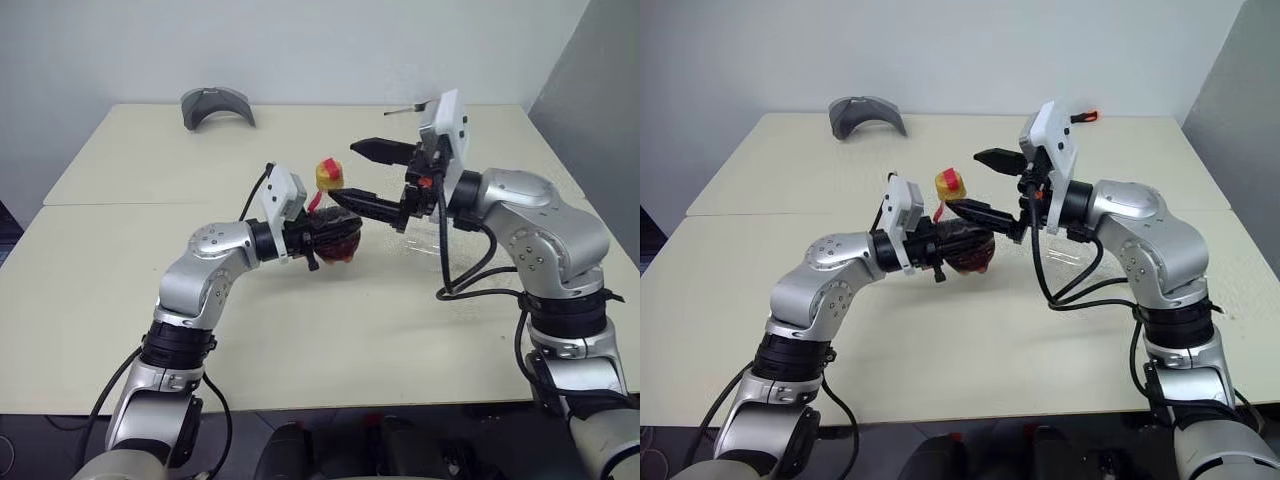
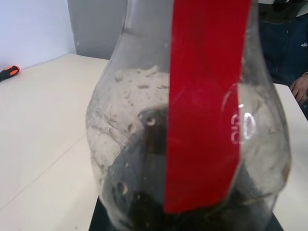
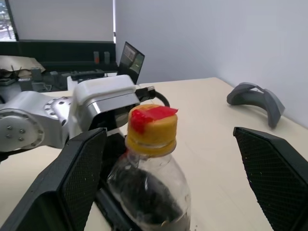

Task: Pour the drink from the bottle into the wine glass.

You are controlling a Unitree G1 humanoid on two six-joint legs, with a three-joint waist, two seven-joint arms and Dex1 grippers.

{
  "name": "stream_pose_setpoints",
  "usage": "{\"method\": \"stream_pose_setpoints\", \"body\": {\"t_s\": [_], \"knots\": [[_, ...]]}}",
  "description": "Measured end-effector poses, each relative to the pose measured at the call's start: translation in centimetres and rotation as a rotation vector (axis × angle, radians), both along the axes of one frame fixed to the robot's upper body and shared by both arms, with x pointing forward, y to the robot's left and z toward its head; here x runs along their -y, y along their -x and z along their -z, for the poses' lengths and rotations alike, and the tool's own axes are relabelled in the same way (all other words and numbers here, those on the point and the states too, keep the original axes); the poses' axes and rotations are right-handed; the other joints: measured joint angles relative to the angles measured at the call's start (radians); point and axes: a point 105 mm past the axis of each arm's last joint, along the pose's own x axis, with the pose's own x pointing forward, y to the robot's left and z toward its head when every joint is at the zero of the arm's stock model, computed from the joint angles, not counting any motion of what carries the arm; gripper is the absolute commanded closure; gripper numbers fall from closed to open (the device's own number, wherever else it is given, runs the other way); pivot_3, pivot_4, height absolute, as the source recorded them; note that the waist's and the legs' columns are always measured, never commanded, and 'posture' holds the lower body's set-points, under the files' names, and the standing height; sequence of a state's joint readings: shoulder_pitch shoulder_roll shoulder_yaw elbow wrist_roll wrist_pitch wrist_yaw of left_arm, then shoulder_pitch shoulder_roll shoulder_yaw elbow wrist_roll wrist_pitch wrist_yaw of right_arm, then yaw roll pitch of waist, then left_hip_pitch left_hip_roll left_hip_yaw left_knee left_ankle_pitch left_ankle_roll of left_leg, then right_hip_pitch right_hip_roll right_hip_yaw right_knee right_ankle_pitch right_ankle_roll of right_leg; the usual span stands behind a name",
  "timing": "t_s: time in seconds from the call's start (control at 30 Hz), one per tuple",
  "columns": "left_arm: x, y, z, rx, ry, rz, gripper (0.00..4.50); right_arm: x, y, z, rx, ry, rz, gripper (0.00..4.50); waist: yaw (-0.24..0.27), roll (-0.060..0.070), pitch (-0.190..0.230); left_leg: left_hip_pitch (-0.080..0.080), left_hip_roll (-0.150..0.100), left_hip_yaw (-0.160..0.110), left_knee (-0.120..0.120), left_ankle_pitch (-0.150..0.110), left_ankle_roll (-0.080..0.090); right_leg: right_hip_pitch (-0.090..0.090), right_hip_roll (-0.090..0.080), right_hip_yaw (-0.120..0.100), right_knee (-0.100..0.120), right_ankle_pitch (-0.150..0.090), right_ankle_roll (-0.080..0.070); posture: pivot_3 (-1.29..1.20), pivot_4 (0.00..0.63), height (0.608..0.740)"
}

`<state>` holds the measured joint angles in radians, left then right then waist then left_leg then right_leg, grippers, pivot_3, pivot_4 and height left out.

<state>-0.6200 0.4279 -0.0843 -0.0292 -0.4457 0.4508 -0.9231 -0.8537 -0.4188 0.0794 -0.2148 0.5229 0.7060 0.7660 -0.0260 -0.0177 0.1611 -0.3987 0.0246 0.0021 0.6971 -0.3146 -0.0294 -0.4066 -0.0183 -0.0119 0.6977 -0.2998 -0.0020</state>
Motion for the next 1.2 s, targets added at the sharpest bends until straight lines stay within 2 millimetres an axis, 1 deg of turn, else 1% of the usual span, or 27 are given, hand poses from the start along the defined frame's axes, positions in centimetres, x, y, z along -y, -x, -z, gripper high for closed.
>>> {"method": "stream_pose_setpoints", "body": {"t_s": [0.13,0.37,0.57,0.7,0.73,0.8,0.83,0.9,0.97,1.07,1.2], "knots": [[0.2,0.0,0.1,-0.002,-0.002,0.006,3.52,-0.3,-0.7,-0.5,0.022,-0.012,0.019,0.02,0.0,0.0,0.0,0.0,0.0,0.0,0.0,0.0,0.0,0.0,0.0,0.0,0.0,0.0,0.0,0.0,0.15,0.74],[0.1,0.4,0.8,-0.022,-0.011,0.008,3.52,-0.6,-0.8,-0.2,0.032,0.007,-0.001,0.02,0.0,0.0,0.0,0.0,0.0,0.0,0.0,0.0,0.0,0.0,0.0,0.0,0.0,0.0,0.0,0.0,0.15,0.74],[0.0,0.7,0.6,-0.031,-0.03,0.017,3.52,-0.3,-0.7,-0.1,0.052,0.025,-0.024,0.02,0.0,0.0,0.0,0.0,0.0,0.0,0.0,0.0,0.0,0.0,0.0,0.0,0.0,0.0,0.0,0.0,0.15,0.74],[-0.5,1.1,0.8,-0.046,-0.053,0.021,3.52,0.9,-0.4,0.0,0.074,0.075,-0.048,0.02,0.0,0.0,0.0,0.0,0.0,0.0,0.0,0.0,0.001,0.0,0.0,0.0,0.0,0.0,0.0,0.0,0.15,0.74],[-0.6,1.3,0.9,-0.05,-0.06,0.025,3.52,1.6,-0.6,0.1,0.07,0.086,-0.037,0.02,0.0,0.0,0.0,0.0,0.0,0.0,0.0,0.0,0.001,0.0,0.0,0.0,0.0,0.0,0.0,0.0,0.15,0.74],[-0.5,2.0,0.7,-0.038,-0.06,0.053,3.52,3.6,-1.5,0.8,0.026,0.099,0.022,0.02,0.002,0.0,0.0,0.0,0.0,0.0,0.0,0.0,0.001,0.0,0.0,0.0,-0.001,0.0,0.0,0.0,0.15,0.74],[-0.4,2.3,0.5,-0.033,-0.057,0.066,3.52,4.1,-1.7,1.2,0.006,0.1,0.031,0.02,0.002,0.0,0.0,0.0,0.0,0.0,0.0,0.0,0.001,0.0,0.0,0.0,0.0,0.0,0.0,0.0,0.15,0.74],[-0.2,2.6,0.3,-0.024,-0.052,0.083,3.52,4.4,-1.5,1.5,-0.017,0.111,0.017,0.02,0.002,0.0,0.0,0.0,0.0,0.0,0.0,0.0,0.001,0.0,0.0,0.0,0.0,0.0,0.0,0.0,0.15,0.74],[-0.2,2.7,0.2,-0.022,-0.049,0.088,3.52,4.6,-1.4,1.4,-0.026,0.114,0.011,0.02,0.001,0.0,0.0,0.0,0.0,0.0,0.0,-0.001,0.001,0.0,0.0,0.0,0.0,0.0,0.0,0.0,0.15,0.74],[-0.2,2.7,0.1,-0.021,-0.049,0.089,3.52,4.3,-0.6,1.1,-0.068,0.071,-0.045,0.02,-0.001,0.0,0.0,0.0,0.0,0.0,0.0,-0.001,0.002,0.0,0.0,0.0,0.0,0.0,0.0,0.0,0.15,0.74],[0.0,2.4,-0.3,-0.009,-0.045,0.093,3.52,2.0,1.4,-0.3,-0.072,0.013,-0.174,0.02,0.0,0.0,0.0,0.0,0.0,0.0,0.0,-0.001,0.001,0.0,0.0,0.0,0.0,0.0,0.0,0.0,0.15,0.74]]}}
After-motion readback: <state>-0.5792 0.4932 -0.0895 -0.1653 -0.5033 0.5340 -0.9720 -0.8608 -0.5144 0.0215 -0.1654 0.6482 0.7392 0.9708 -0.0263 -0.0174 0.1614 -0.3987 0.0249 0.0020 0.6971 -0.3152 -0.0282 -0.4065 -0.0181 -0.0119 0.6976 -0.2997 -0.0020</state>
